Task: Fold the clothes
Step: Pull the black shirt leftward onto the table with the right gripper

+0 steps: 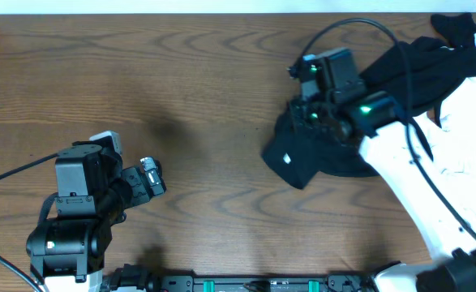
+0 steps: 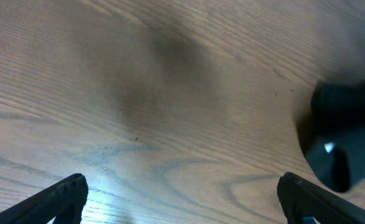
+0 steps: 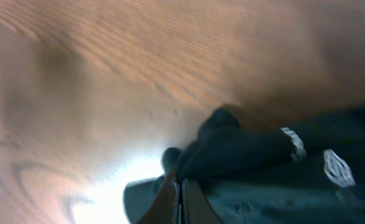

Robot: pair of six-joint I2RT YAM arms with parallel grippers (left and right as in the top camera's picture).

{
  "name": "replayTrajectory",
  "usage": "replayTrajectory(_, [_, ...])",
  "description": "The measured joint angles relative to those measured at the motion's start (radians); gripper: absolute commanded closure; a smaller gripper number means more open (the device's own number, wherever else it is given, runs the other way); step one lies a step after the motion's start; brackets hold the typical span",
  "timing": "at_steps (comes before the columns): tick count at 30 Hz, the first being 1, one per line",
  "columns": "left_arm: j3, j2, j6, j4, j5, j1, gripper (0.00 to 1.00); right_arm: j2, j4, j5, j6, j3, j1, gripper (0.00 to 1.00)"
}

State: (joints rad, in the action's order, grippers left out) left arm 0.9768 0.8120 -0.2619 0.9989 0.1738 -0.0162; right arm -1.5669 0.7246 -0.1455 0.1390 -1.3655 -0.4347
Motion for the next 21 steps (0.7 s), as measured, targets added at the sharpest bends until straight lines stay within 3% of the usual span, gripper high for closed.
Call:
replayTrajectory(5, [0.0, 0.0, 0.0, -0.001, 0.0, 0.0, 0.01, -0.085, -0.239, -0.009, -0.003, 0.002, -0.069, 0.98])
replayTrajectory(6, [0.0, 0.0, 0.0, 0.0, 0.0, 0.0, 0.01, -0.108, -0.304, -0.012, -0.003, 0.001, -0.09, 0.84])
replayTrajectory(7, [0.0, 0.001, 0.0, -0.001, 0.0, 0.0, 0.01, -0.127, -0.354, -0.015, 0.002, 0.002, -0.108, 0.59])
replayTrajectory(11, [0.0, 0.002, 0.0, 0.005, 0.003, 0.0, 0.01, -0.195, -0.486, -0.008, 0.002, 0.001, -0.172, 0.55])
replayTrajectory(15, [0.0, 0.002, -0.001, 0.016, 0.003, 0.0, 0.01, -0.209, -0.395, 0.082, 0.02, 0.001, -0.174, 0.5])
replayTrajectory(21, [0.001, 0.007, -0.001, -0.003, 0.019, 0.0, 0.02, -0.142, -0.082, 0.267, 0.034, 0.003, -0.074, 0.44])
